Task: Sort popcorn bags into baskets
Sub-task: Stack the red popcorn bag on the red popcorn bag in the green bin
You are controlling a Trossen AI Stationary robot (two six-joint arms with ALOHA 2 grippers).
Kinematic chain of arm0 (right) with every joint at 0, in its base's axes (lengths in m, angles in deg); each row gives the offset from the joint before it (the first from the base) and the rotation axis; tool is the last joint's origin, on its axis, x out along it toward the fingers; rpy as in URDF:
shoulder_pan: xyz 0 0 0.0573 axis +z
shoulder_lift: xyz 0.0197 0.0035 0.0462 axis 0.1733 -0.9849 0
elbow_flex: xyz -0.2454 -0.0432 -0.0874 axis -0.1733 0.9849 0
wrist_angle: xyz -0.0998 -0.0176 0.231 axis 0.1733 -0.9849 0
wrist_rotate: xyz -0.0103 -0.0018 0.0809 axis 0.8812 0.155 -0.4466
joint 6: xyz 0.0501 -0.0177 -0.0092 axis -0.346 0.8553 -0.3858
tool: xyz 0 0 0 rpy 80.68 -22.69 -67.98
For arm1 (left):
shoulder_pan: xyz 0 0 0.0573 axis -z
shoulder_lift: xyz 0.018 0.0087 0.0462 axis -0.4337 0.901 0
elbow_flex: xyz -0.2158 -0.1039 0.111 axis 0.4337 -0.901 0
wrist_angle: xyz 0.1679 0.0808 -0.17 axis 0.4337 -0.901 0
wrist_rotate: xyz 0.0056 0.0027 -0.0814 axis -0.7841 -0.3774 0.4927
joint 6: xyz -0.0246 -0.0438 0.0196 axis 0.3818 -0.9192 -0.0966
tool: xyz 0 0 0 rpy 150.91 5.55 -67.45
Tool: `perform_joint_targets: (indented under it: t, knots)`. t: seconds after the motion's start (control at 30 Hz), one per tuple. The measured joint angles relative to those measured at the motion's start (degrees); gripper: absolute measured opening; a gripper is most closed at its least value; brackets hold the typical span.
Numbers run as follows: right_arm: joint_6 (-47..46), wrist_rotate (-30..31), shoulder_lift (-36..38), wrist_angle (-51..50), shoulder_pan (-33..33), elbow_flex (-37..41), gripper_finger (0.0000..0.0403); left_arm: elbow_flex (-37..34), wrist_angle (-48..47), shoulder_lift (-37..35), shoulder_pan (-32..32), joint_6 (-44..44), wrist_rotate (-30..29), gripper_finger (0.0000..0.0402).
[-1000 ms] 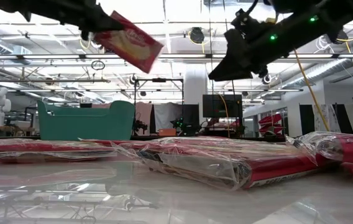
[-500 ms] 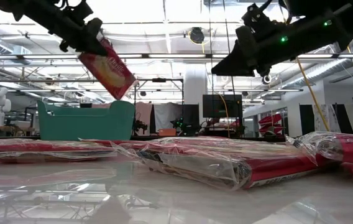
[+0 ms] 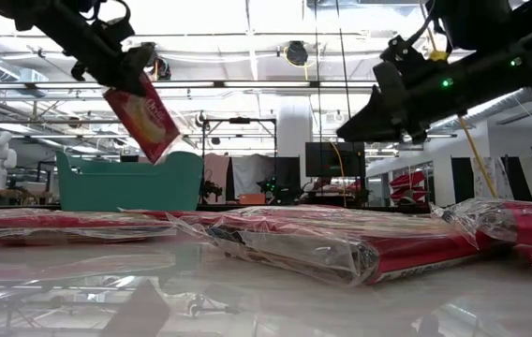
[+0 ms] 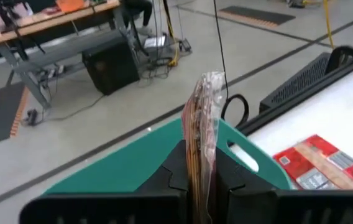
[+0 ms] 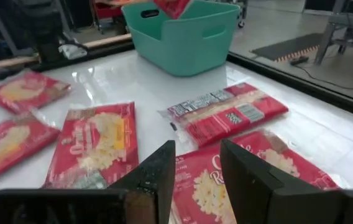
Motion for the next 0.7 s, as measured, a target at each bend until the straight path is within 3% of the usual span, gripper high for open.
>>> perform_joint_targets:
  t: [0.2,0.43,0.7]
  knots:
    - [-0.68,0.17,0.00,4.55,-0.02,0.00,0.0121,0.00,-1.12,0.29,-1.64,-4.22,1.59,0.0032]
    - [2.77,0.29,0.00,7.61,-0.02,0.00,0.0121,0.07,5.03,3.20,-11.01,-3.49,18.21,0.0017]
    - [5.84,0.12,-0.04,8.51,-0.02,0.00,0.0121,0.07,1.58,10.49,-16.75,-13.38,22.48,0.0034]
